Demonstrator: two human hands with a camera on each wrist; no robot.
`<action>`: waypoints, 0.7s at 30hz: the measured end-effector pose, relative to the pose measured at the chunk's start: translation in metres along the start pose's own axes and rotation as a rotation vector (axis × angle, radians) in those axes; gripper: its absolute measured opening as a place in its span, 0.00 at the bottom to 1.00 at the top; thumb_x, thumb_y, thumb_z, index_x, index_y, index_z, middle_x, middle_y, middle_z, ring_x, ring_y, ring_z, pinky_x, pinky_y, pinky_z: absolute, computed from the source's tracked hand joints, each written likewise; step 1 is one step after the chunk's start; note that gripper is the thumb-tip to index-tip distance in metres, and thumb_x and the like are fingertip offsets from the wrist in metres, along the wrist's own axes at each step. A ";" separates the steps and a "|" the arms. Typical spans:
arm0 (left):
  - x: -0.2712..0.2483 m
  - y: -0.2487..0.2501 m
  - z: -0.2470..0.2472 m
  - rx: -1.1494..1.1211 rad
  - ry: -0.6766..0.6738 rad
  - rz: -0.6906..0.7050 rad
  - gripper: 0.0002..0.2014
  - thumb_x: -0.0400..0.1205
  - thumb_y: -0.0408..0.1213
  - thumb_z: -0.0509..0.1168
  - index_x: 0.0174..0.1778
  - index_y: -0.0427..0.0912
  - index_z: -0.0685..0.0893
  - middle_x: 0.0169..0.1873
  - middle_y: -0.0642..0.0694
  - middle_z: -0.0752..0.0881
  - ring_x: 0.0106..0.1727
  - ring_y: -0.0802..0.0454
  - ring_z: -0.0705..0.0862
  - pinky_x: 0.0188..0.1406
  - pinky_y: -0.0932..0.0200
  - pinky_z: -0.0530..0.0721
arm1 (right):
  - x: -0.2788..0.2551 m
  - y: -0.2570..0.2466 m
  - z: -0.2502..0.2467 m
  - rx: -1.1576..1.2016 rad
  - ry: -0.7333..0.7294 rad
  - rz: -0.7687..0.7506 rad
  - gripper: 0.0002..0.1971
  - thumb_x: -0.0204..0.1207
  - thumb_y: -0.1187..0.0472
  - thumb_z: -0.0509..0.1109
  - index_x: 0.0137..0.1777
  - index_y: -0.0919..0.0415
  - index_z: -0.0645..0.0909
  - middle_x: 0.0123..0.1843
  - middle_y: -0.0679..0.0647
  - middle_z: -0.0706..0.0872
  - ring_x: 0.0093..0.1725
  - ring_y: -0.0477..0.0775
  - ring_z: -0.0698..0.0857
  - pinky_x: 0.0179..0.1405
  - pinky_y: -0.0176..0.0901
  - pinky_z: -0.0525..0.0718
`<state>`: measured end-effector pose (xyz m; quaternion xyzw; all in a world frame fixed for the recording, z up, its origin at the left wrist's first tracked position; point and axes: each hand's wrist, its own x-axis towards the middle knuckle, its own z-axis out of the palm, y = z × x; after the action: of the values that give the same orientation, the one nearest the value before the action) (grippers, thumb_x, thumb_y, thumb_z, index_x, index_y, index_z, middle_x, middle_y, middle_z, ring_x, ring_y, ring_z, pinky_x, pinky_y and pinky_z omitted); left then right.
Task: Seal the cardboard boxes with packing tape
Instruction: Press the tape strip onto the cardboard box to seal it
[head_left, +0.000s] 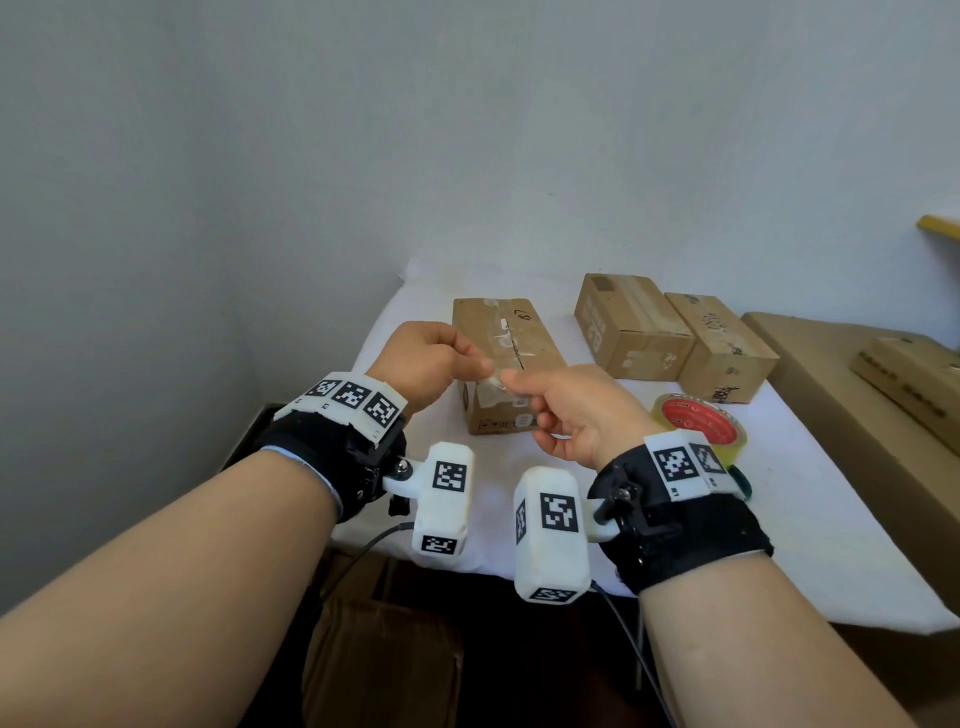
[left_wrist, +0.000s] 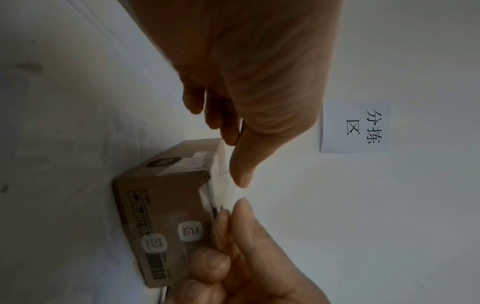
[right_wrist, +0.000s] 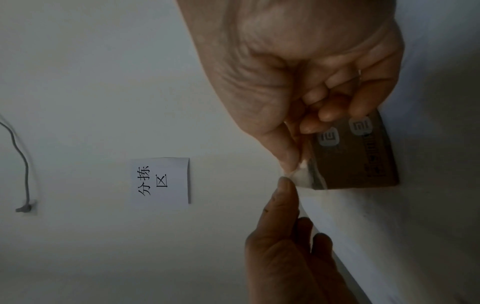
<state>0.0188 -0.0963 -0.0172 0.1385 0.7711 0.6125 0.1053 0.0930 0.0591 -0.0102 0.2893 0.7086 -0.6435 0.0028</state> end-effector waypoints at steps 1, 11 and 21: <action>0.001 0.001 0.001 0.003 0.003 0.000 0.06 0.73 0.31 0.79 0.35 0.41 0.88 0.37 0.47 0.90 0.42 0.56 0.84 0.45 0.61 0.75 | 0.000 0.000 0.000 -0.004 0.007 0.001 0.16 0.73 0.50 0.83 0.54 0.60 0.89 0.34 0.48 0.78 0.32 0.45 0.73 0.31 0.38 0.80; 0.009 0.001 0.006 0.027 0.017 0.001 0.05 0.74 0.32 0.78 0.36 0.38 0.88 0.32 0.51 0.87 0.39 0.55 0.83 0.44 0.61 0.76 | 0.013 -0.001 0.000 -0.081 0.096 -0.035 0.14 0.71 0.50 0.83 0.50 0.59 0.91 0.34 0.49 0.79 0.32 0.46 0.75 0.32 0.40 0.81; 0.012 -0.004 0.003 0.049 0.033 -0.015 0.08 0.72 0.30 0.78 0.30 0.42 0.88 0.31 0.52 0.90 0.40 0.56 0.85 0.45 0.60 0.77 | 0.017 -0.001 0.004 -0.079 0.100 -0.030 0.16 0.70 0.53 0.84 0.53 0.59 0.88 0.35 0.50 0.80 0.33 0.48 0.77 0.32 0.41 0.79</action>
<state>0.0085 -0.0900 -0.0214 0.1253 0.7884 0.5949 0.0937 0.0772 0.0624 -0.0166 0.3101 0.7369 -0.5999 -0.0309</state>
